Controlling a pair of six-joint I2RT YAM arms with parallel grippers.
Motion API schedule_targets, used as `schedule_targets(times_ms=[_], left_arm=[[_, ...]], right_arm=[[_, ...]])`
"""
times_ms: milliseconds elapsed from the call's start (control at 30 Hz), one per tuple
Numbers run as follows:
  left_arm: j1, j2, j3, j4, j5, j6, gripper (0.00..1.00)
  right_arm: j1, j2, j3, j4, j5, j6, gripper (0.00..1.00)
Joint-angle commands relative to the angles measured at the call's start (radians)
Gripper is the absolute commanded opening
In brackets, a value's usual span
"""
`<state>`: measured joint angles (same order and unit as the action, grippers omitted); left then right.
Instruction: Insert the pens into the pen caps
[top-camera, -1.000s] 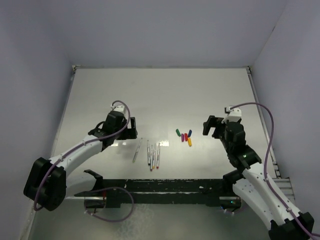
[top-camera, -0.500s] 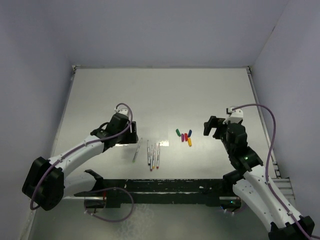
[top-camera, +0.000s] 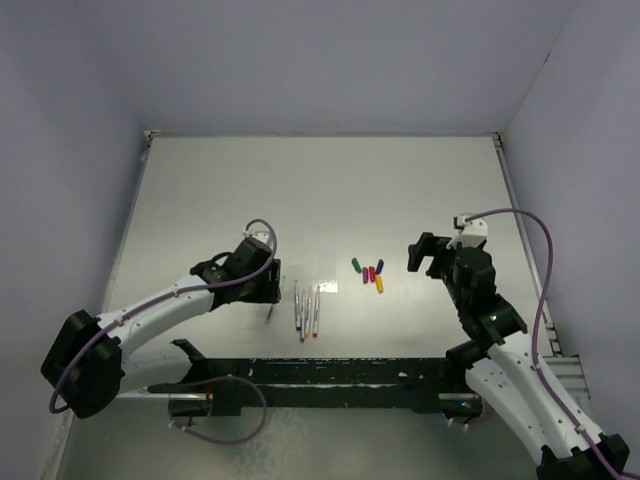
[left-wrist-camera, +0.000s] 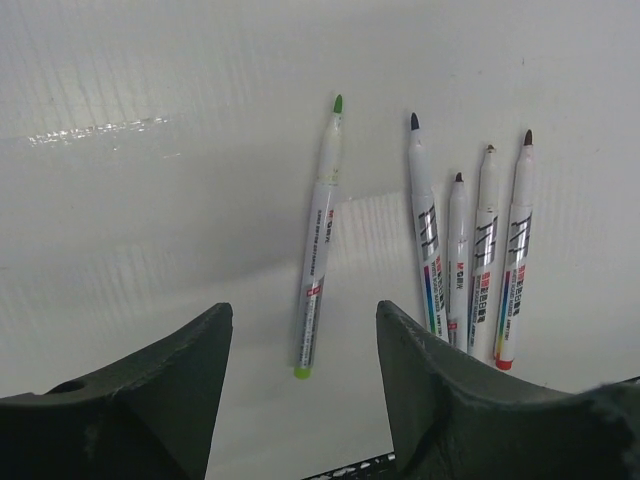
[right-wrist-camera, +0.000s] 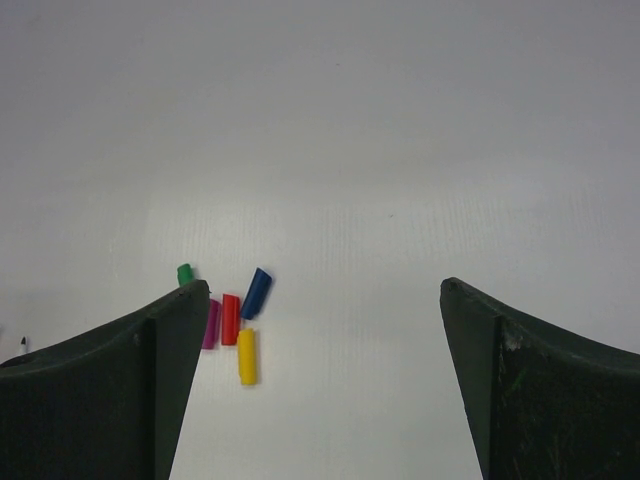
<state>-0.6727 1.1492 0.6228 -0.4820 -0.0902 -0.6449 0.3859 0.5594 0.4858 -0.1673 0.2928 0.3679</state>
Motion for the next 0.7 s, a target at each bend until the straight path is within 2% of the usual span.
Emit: schedule_targets(times_ms=[0,367,667], left_arm=[[-0.035,0.024,0.074,-0.073,-0.046,-0.044,0.63],[-0.097,0.143,0.104,-0.123,-0.09,-0.093,0.66],[-0.098,0.164,0.114,-0.144,-0.102,-0.1,0.6]], right_arm=[[0.001,-0.025,0.003,0.029,-0.008,0.013,0.99],[0.001,-0.026,-0.007,0.037,-0.024,0.011,0.99],[0.001,-0.032,-0.028,0.054,-0.039,0.016,0.99]])
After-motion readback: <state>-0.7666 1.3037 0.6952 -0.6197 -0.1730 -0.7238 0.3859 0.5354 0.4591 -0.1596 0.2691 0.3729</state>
